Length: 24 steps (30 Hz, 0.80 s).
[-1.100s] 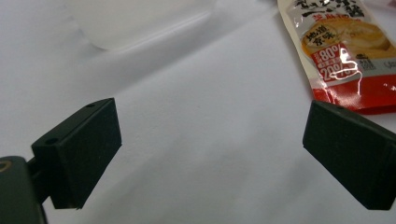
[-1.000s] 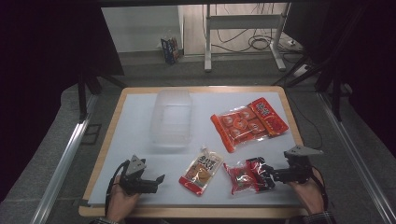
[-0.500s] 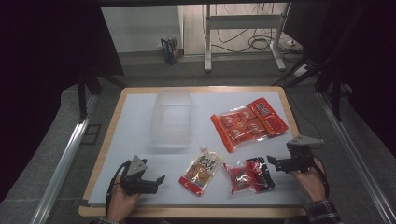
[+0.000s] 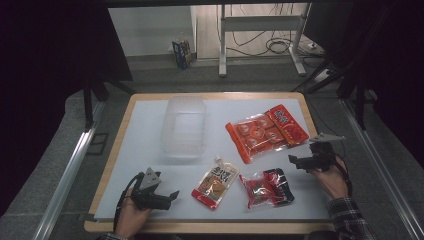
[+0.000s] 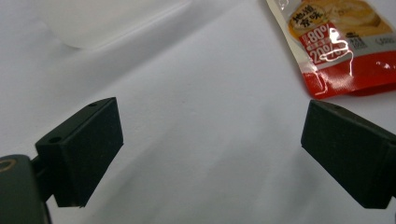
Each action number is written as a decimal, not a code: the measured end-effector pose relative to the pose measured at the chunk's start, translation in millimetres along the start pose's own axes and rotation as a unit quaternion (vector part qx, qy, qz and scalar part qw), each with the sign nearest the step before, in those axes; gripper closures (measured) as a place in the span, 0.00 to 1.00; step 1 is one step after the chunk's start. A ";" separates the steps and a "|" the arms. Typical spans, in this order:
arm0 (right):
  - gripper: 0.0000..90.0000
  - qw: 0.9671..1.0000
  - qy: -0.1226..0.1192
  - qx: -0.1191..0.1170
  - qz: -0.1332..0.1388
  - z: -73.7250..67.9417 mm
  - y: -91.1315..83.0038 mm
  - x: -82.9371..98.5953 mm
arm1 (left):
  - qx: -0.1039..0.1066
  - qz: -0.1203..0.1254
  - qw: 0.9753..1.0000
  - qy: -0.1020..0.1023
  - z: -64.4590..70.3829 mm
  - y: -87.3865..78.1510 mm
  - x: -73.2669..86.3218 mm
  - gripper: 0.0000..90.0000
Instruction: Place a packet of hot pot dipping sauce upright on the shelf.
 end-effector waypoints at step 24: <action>0.08 0.998 0.054 0.009 -0.038 55.6 42.8 -19.1 | 0.008 0.010 1.000 -0.005 -1.0 -1.2 -0.3 0.05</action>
Point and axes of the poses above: each handheld gripper's, and its own axes: y roughly forward along the jaws, x roughly out of its underside, z roughly to its right, the point moved 4 cm from there along y, roughly forward along the jaws, and after that the axes turned 5 degrees about -x, right-handed, at the moved point
